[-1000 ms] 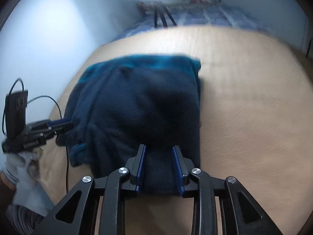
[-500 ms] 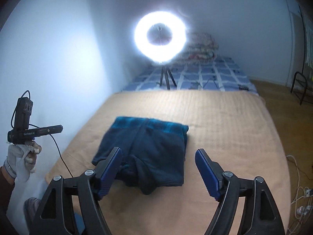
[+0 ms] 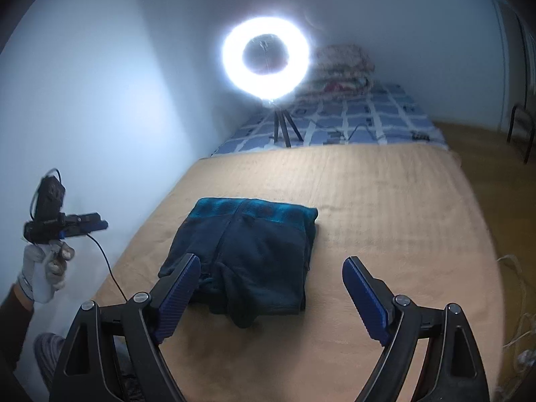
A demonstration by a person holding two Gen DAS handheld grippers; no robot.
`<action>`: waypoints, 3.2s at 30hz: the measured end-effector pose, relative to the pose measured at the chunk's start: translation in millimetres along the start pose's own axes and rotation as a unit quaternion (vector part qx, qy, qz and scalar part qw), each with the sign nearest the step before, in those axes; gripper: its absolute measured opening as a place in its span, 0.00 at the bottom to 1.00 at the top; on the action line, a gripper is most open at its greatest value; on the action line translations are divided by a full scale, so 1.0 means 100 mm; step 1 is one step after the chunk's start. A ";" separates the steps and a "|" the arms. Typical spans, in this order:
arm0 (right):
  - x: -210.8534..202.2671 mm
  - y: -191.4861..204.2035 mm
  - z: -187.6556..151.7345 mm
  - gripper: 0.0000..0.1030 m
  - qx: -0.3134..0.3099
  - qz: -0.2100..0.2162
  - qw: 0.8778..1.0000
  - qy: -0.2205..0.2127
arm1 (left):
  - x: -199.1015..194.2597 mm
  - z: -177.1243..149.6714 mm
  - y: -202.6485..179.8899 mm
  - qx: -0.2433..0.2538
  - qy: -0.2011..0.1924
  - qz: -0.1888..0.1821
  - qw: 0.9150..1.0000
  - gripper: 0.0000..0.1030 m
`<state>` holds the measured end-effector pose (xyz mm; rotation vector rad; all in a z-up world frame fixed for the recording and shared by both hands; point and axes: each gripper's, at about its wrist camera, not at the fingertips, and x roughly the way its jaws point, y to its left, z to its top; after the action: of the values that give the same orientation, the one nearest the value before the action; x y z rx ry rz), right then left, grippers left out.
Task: Fold large clothes
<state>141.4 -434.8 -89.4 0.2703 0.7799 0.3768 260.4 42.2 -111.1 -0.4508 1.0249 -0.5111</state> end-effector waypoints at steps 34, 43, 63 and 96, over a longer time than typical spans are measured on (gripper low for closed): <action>2.27 -0.84 -0.51 0.86 0.135 0.229 0.952 0.151 | 1.94 0.05 1.10 -0.125 0.113 -0.118 0.979 0.71; 2.27 -0.79 -0.45 0.74 0.128 0.210 0.956 0.162 | 1.77 0.08 0.70 -0.035 0.082 -0.004 0.996 0.69; 2.36 -0.66 -0.46 0.48 0.127 0.204 0.957 0.164 | 1.97 0.05 0.68 -0.049 0.100 -0.040 0.993 0.43; 1.11 -1.39 0.44 0.35 0.002 -0.037 0.997 0.072 | 3.04 0.63 -1.48 0.113 0.067 -0.051 0.990 0.31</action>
<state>277.2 -516.6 -181.4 0.2185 0.9302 0.3280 416.5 -248.6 -205.7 -0.2709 1.0624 -0.7481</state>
